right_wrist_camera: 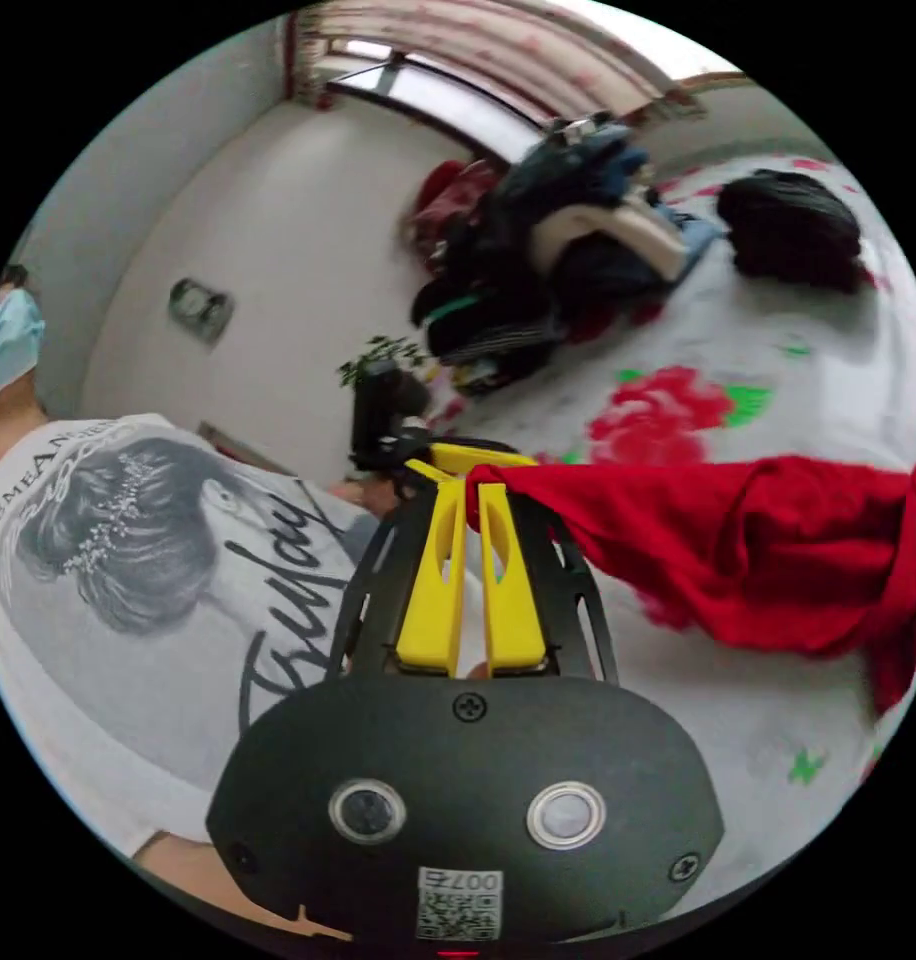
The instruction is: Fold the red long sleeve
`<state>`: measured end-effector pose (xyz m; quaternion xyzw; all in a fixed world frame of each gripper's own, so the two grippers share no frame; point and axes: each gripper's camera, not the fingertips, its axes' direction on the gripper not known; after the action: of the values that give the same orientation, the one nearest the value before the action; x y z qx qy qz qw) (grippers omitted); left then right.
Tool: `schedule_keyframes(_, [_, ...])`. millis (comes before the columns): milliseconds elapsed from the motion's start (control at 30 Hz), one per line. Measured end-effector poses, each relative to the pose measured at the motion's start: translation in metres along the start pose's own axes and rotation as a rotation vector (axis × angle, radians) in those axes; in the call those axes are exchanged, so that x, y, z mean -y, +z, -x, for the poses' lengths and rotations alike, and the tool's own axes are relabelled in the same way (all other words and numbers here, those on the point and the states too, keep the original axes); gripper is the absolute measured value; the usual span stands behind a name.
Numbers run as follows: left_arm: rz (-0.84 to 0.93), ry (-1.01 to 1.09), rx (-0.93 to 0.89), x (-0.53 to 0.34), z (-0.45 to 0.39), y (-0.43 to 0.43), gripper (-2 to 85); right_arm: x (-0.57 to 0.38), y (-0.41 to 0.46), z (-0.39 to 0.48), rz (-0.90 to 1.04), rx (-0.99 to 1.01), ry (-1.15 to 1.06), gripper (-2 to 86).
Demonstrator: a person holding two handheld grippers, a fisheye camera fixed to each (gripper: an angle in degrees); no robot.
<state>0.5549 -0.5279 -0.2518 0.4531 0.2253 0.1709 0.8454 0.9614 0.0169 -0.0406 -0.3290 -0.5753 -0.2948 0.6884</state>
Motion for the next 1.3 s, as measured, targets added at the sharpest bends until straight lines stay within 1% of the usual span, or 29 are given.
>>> schedule_keyframes(33, [-0.014,0.021,0.007,-0.009,-0.010,-0.023,12.0,0.002,0.009,0.009,0.020,0.048,-0.033,0.2])
schedule_keyframes(67, [-0.044,0.024,0.018,-0.017,-0.016,-0.048,10.5,0.005,0.027,0.032,0.080,0.102,-0.117,0.3])
schedule_keyframes(100, [-0.067,0.019,0.023,-0.021,-0.018,-0.062,9.8,0.004,0.045,0.057,0.162,0.071,-0.209,0.5])
schedule_keyframes(133, [-0.115,-0.004,0.051,-0.028,-0.020,-0.090,7.9,0.002,0.052,0.068,0.200,0.033,-0.246,0.7])
schedule_keyframes(167, [-0.155,-0.036,0.076,-0.035,-0.020,-0.117,6.3,-0.005,0.065,0.088,0.245,-0.055,-0.306,1.0])
schedule_keyframes(200, [-0.174,-0.061,0.084,-0.038,-0.017,-0.131,5.7,-0.013,0.071,0.102,0.253,-0.125,-0.353,1.5])
schedule_keyframes(267, [-0.286,-0.161,0.029,-0.056,-0.001,-0.191,4.6,-0.023,0.070,0.111,0.217,-0.173,-0.370,2.2])
schedule_keyframes(300, [-0.321,-0.196,0.005,-0.062,0.005,-0.206,4.5,-0.032,0.063,0.111,0.162,-0.198,-0.351,2.7])
schedule_keyframes(333, [-0.393,-0.264,-0.050,-0.075,0.018,-0.237,4.3,-0.037,0.059,0.110,0.129,-0.216,-0.334,3.0])
schedule_keyframes(367, [-0.465,-0.313,-0.100,-0.089,0.029,-0.268,4.2,-0.050,0.050,0.105,0.065,-0.257,-0.295,3.4])
schedule_keyframes(400, [-0.497,-0.331,-0.120,-0.095,0.033,-0.282,4.1,-0.064,0.041,0.098,0.010,-0.311,-0.248,3.8])
schedule_keyframes(467, [-0.599,-0.346,-0.187,-0.112,0.041,-0.333,3.9,-0.088,0.033,0.085,-0.026,-0.406,-0.165,4.3])
schedule_keyframes(567, [-0.688,-0.350,-0.225,-0.121,0.038,-0.382,3.8,-0.125,0.032,0.066,-0.009,-0.517,-0.043,5.2])
schedule_keyframes(667, [-0.713,-0.339,-0.227,-0.116,0.027,-0.415,3.8,-0.152,0.041,0.060,-0.007,-0.552,-0.009,6.3])
schedule_keyframes(733, [-0.724,-0.324,-0.235,-0.110,0.019,-0.430,3.8,-0.160,0.053,0.059,-0.008,-0.556,-0.023,7.1])
schedule_keyframes(833, [-0.749,-0.291,-0.292,-0.097,0.004,-0.457,3.7,-0.160,0.080,0.059,0.025,-0.544,-0.083,8.1])
schedule_keyframes(933, [-0.777,-0.231,-0.318,-0.075,-0.017,-0.490,3.7,-0.148,0.110,0.065,0.064,-0.512,-0.181,8.8])
schedule_keyframes(1067, [-0.792,-0.073,-0.296,-0.031,-0.066,-0.531,3.9,-0.120,0.148,0.085,0.085,-0.508,-0.364,8.0])
schedule_keyframes(1133, [-0.794,-0.030,-0.253,-0.017,-0.082,-0.543,4.0,-0.111,0.160,0.089,0.113,-0.558,-0.411,6.5])
schedule_keyframes(1200, [-0.795,-0.050,-0.167,-0.012,-0.089,-0.553,4.0,-0.105,0.145,0.094,0.063,-0.762,-0.452,5.2])
schedule_keyframes(1267, [-0.783,-0.099,-0.089,-0.012,-0.086,-0.564,3.7,-0.102,0.110,0.097,0.001,-0.838,-0.458,4.4])
schedule_keyframes(1300, [-0.774,-0.106,-0.080,-0.011,-0.085,-0.564,3.6,-0.100,0.077,0.103,-0.063,-0.812,-0.456,4.0])
